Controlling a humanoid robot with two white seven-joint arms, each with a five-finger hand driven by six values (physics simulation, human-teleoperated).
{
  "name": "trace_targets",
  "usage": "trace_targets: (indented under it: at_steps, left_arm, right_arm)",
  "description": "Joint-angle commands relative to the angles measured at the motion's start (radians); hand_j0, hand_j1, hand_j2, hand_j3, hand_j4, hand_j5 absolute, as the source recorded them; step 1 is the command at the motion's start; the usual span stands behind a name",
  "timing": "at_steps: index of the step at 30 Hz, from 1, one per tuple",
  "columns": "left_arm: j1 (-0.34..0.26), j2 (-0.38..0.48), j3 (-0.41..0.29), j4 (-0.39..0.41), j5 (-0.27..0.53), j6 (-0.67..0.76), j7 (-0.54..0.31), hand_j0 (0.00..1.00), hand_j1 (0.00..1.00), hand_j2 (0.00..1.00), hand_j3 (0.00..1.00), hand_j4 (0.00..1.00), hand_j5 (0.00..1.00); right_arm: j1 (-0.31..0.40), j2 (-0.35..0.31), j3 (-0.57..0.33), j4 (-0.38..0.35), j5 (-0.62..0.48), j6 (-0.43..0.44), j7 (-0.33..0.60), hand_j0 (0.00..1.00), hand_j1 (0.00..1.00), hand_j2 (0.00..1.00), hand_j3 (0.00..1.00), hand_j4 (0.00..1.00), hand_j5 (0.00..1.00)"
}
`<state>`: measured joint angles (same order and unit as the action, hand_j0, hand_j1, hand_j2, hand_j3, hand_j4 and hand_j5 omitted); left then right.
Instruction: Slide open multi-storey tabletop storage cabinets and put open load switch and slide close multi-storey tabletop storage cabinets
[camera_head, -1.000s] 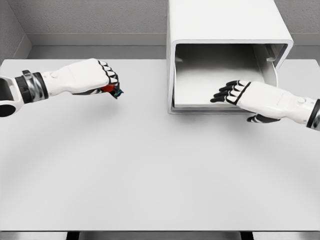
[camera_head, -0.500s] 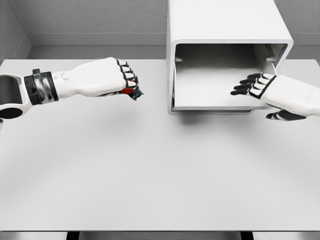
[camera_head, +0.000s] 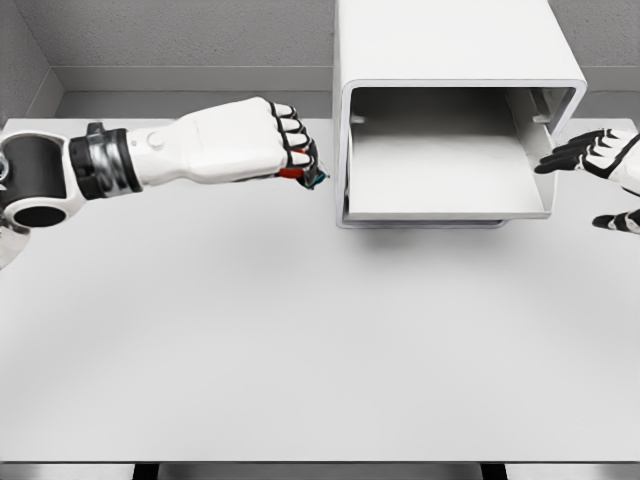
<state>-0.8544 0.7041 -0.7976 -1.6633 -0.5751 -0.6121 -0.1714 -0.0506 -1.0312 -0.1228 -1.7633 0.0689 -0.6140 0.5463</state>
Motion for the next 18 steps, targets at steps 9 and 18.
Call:
trace_targets:
  at_steps: [9,18]
  left_arm:
    - [0.0,-0.005,-0.003,-0.085,0.015,0.001,0.001,0.48,0.48,0.48,0.48,0.48,0.48]
    - [-0.012,-0.028,-0.005,-0.084,0.015,0.001,0.001,0.48,0.48,0.48,0.48,0.48,0.48]
  right_arm:
    - [0.078,-0.021,-0.014,-0.002,-0.023,0.003,0.004,0.56,0.56,0.56,0.56,0.56,0.56]
    - [0.107,-0.01,0.037,-0.004,-0.049,0.003,-0.003,0.56,0.56,0.56,0.56,0.56,0.56]
